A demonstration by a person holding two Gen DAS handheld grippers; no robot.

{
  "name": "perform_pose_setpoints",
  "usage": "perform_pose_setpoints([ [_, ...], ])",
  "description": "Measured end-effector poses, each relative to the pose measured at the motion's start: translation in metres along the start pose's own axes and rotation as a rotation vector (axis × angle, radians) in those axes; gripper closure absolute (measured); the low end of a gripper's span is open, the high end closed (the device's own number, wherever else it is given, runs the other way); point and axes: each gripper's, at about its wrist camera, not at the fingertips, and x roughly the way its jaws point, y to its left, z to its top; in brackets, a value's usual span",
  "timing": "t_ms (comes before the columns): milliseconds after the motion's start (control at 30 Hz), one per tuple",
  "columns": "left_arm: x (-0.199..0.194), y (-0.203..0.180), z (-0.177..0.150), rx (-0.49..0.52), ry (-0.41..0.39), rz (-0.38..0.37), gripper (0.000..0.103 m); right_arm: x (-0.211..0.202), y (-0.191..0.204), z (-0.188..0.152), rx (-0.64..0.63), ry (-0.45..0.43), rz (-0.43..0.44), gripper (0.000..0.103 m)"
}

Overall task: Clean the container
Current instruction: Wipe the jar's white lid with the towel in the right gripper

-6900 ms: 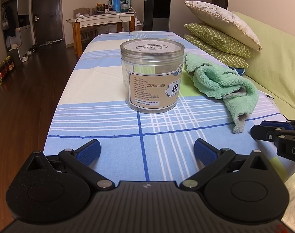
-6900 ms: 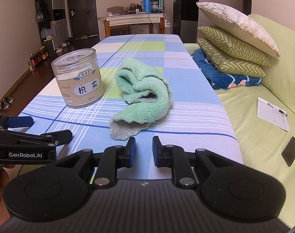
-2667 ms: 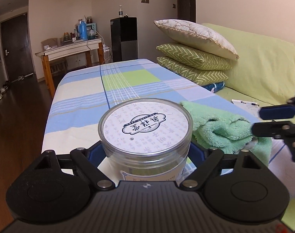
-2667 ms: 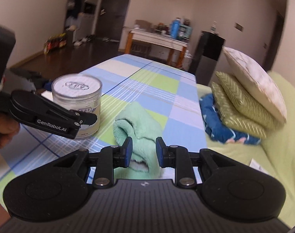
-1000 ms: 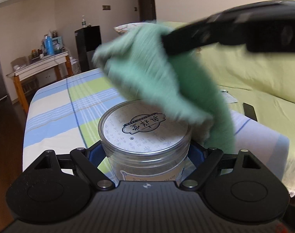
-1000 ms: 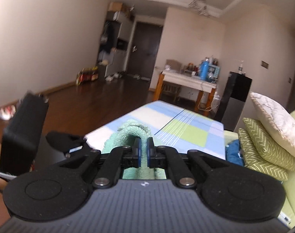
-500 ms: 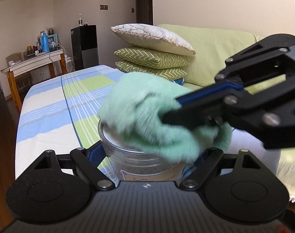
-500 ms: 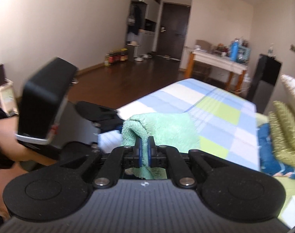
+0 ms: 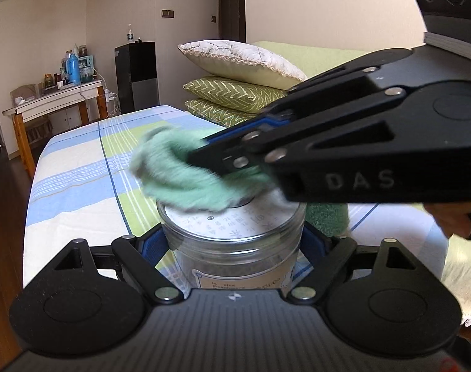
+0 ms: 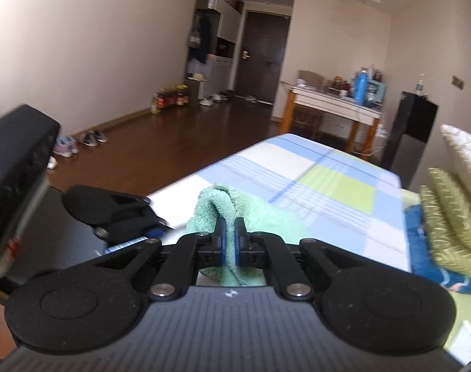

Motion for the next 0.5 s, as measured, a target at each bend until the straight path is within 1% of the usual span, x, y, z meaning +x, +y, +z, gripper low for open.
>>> perform_pose_setpoints([
  [133,-0.003,0.001,-0.001,-0.002,-0.003,-0.005,0.017,-0.014,-0.002,-0.006,0.006,0.015,-0.041,0.099],
  [333,-0.005,0.001,-0.002,-0.003,-0.006,-0.004,0.017,-0.034,0.007,-0.009,0.037,0.011,0.024,0.099],
  [500,-0.005,0.001,-0.001,-0.005,-0.006,0.000,0.017,-0.024,0.016,-0.004,0.028,0.000,0.059,0.099],
])
